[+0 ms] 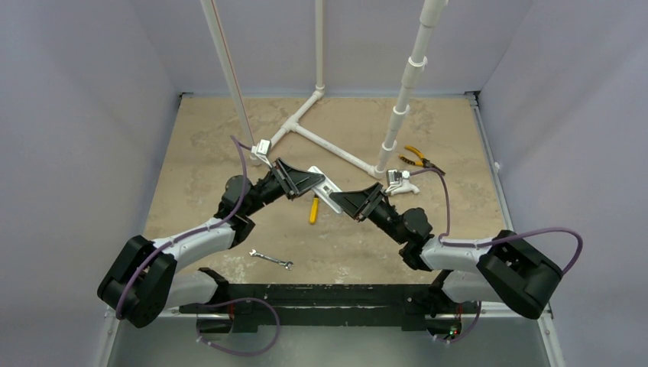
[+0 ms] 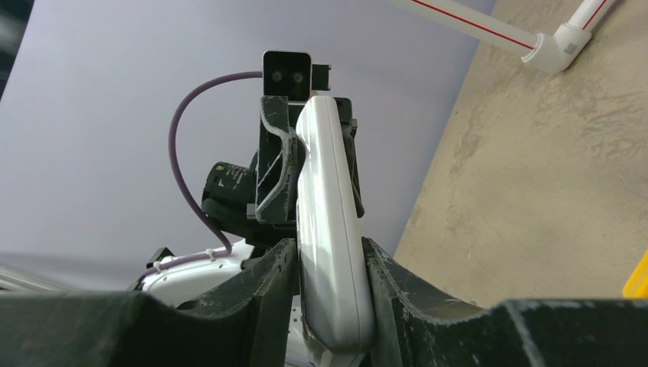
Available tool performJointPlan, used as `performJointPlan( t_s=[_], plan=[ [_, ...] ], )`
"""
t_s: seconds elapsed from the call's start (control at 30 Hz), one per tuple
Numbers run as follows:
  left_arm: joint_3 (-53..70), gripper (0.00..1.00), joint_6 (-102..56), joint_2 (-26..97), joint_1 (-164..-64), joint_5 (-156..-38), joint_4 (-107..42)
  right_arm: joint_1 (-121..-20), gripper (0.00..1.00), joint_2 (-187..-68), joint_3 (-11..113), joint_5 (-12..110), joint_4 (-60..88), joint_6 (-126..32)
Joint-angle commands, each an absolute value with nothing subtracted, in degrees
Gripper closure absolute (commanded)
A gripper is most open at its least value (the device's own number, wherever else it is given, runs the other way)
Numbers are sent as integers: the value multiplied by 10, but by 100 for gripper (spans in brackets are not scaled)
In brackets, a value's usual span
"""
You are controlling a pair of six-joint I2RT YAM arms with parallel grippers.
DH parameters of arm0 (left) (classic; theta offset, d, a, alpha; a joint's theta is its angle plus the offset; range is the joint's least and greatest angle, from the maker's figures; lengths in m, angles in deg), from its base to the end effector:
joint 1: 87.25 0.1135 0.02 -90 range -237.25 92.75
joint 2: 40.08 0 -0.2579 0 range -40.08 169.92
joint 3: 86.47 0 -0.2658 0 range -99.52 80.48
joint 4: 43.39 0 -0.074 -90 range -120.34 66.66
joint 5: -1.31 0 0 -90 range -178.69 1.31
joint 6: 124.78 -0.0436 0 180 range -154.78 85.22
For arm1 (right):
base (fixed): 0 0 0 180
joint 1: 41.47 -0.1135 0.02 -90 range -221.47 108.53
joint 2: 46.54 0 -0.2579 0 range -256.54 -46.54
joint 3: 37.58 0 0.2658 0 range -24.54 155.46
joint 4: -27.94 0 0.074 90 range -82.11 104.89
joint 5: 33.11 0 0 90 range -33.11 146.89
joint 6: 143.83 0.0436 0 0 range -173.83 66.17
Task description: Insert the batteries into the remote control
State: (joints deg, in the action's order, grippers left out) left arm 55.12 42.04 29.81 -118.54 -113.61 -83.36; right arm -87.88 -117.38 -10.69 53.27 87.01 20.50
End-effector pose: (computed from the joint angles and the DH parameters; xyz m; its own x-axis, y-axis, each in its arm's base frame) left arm 0.2214 -0.1561 0.2336 -0.7766 -0.5613 -0.2861 0.3114 0.0527 -0.9488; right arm 0.1636 0.1758 0.2033 -0.6879 0.6711 -0.2766 -0.3798 -0.0080 0.9251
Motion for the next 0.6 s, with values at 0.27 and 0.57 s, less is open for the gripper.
performJointPlan(
  t_s=[0.27,0.57],
  plan=[
    [564,100,397,283,-1187,-1129,-862,-875,94,-1177,-105,541,931,220],
    [549,75,383,280,-1187,-1136,-836,-875,100,-1119,-104,564,846,177]
  ],
)
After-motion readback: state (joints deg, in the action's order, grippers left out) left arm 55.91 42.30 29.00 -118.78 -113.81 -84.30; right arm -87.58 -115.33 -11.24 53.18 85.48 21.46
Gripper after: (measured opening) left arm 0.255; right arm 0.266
